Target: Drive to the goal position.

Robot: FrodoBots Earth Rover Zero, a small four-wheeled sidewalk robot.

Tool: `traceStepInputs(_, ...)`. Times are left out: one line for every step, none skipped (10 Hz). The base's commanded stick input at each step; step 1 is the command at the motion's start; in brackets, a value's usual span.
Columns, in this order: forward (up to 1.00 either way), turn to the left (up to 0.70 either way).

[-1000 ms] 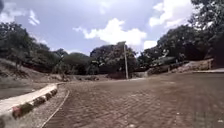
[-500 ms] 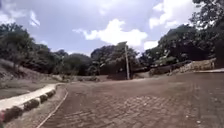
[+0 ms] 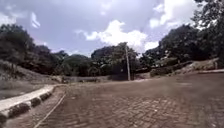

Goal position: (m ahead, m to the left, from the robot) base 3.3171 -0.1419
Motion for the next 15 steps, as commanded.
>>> traceStepInputs(0.7,0.27)
traceStepInputs(0.7,0.24)
traceStepInputs(0.7,0.21)
traceStepInputs(0.7,0.18)
traceStepInputs(0.7,0.16)
traceStepInputs(0.7,0.13)
traceStepInputs(0.7,0.1)
traceStepInputs(0.7,0.07)
traceStepInputs(0.7,0.04)
traceStepInputs(0.7,0.01)
traceStepInputs(0.7,0.0)
traceStepInputs(0.7,0.0)
traceStepInputs(0.7,0.0)
traceStepInputs(0.7,0.0)
traceStepInputs(0.7,0.0)
